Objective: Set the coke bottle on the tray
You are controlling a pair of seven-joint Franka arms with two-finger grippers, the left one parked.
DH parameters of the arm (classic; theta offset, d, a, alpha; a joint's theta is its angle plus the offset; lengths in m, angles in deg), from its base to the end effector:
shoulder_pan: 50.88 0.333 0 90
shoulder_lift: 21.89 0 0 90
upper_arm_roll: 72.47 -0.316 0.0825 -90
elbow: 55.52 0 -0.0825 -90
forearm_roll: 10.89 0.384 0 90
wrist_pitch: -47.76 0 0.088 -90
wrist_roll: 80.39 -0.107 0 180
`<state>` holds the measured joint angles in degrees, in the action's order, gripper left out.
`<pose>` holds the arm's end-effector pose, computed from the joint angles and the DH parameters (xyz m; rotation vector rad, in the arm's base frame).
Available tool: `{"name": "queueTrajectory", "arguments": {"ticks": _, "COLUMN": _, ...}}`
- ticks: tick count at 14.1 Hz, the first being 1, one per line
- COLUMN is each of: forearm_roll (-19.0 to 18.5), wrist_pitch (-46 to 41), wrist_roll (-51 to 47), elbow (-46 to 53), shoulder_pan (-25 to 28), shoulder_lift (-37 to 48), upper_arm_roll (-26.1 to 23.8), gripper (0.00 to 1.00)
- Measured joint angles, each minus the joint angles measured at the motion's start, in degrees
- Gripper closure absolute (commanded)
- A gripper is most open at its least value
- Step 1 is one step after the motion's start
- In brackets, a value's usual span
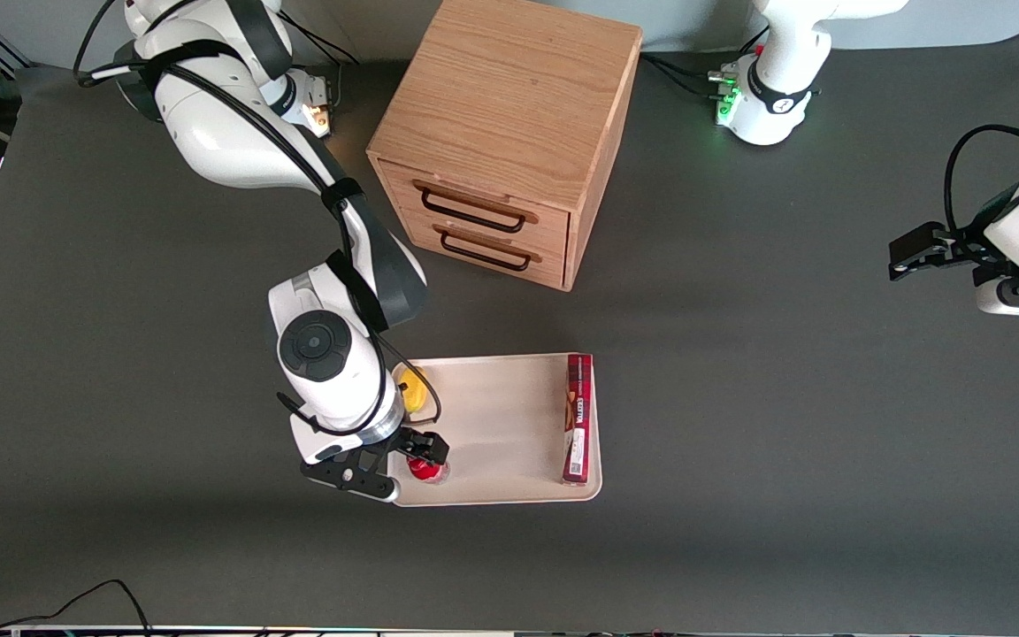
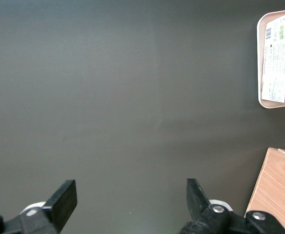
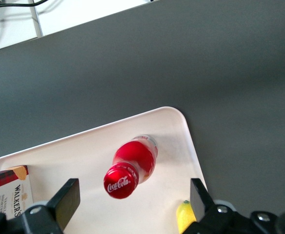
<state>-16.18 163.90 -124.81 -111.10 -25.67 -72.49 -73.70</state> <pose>0.7158 0.3427 0.3521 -3.0530 0.4453 -0.2822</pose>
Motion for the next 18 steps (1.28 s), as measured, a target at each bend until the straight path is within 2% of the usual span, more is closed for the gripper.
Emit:
{"name": "queueTrajectory", "arguments": {"ticks": 4, "forearm_roll": 0.00, "wrist_pitch": -5.82, "wrist_roll": 0.00, "elbow": 1.14, "shoulder_pan": -0.06, "shoulder_lift": 1.19, "upper_arm_roll": 0.07, "gripper": 0.00}}
{"name": "queueTrajectory", "arguments": {"ticks": 7, "forearm_roll": 0.00, "wrist_pitch": -12.02, "wrist_roll": 1.91, "elbow": -0.75, "shoulder_pan": -0.63, "shoulder_lift": 5.64, "upper_arm_roll": 0.08, "gripper": 0.00}}
{"name": "queueTrajectory", "arguments": {"ticks": 12, "forearm_roll": 1.00, "wrist_pitch": -14.16, "wrist_roll": 13.02, "elbow": -19.90, "shoulder_pan": -6.05, "shoulder_lift": 24.73, "upper_arm_roll": -0.11, "gripper": 0.00}}
{"name": "queueTrajectory", "arguments": {"ticks": 18, "forearm_roll": 3.55, "wrist_pitch": -11.24, "wrist_roll": 25.41, "elbow": -43.59, "shoulder_pan": -13.95, "shoulder_lift": 46.66, "upper_arm_roll": -0.17, "gripper": 0.00}}
